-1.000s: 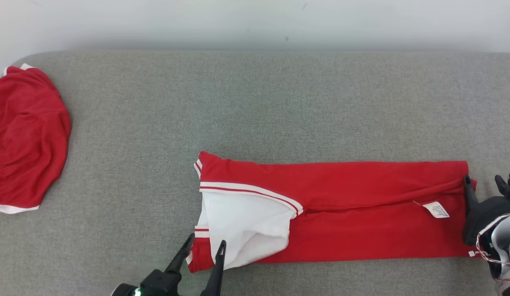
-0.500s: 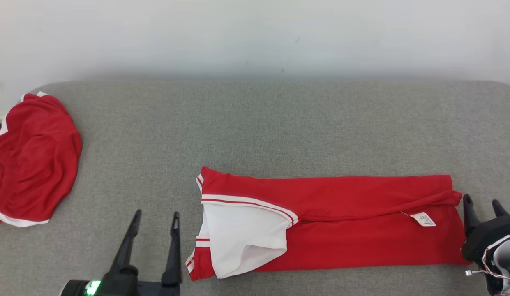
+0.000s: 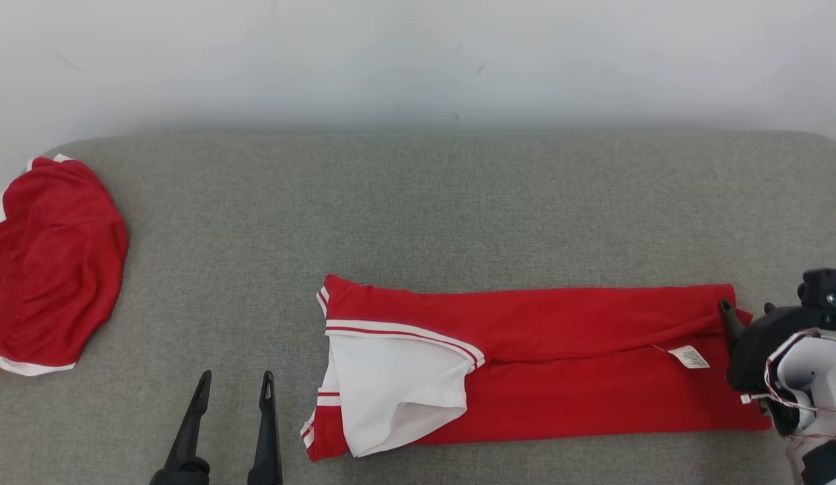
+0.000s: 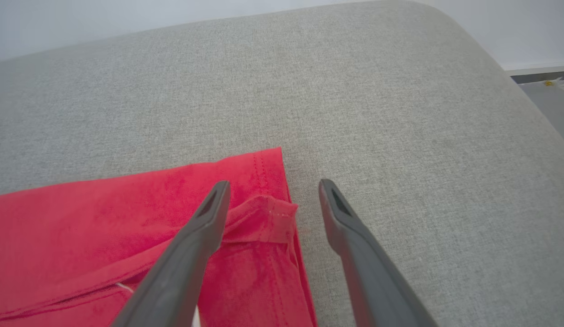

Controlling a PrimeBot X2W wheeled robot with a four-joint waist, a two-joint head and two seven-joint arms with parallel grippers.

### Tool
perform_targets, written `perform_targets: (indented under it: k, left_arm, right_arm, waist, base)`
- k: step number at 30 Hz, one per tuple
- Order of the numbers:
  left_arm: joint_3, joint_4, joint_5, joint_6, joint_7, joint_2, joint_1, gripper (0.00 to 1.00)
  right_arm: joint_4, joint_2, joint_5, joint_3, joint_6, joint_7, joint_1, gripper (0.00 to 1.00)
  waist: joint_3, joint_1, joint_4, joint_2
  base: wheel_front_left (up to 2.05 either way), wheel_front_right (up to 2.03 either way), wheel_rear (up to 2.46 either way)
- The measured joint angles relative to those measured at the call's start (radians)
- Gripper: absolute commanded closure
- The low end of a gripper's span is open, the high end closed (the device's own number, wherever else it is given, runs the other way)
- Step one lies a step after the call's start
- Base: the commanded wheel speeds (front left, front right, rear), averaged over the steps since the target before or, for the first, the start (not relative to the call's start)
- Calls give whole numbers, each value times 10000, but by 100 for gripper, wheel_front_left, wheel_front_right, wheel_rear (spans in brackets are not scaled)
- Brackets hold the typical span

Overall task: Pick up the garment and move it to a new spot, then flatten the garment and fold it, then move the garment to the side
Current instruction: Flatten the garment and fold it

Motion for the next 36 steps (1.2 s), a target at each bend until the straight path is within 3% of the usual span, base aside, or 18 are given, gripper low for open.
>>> perform_targets:
  k: [8, 17, 29, 36]
  left_arm:
    - [290, 192, 353, -525, 0, -399, 1, 0]
    - [623, 401, 550, -949, 0, -713, -49, 0]
    - [928, 568, 857, -1383, 0, -955, -221, 0]
    - [1083, 562, 953, -1488, 0, -1043, -221, 0]
  right_arm:
    - [-807, 717, -2036, -1273, 0, 1893, 15, 0]
    - [-3939, 2251, -3720, -2704, 0, 3800, 1410, 0]
    - [-7578, 3183, -4125, -3499, 0, 5058, 2559, 0]
    - [-8343, 3290, -4144, -3540, 0, 4861, 2651, 0]
  waist:
    - [295, 0, 105, 0]
    - [543, 0, 167, 1]
    - [698, 0, 318, 0]
    - [698, 0, 190, 0]
  base:
    - [0, 0, 0]
    - [0, 0, 0]
    - [0, 0, 0]
    - [0, 0, 0]
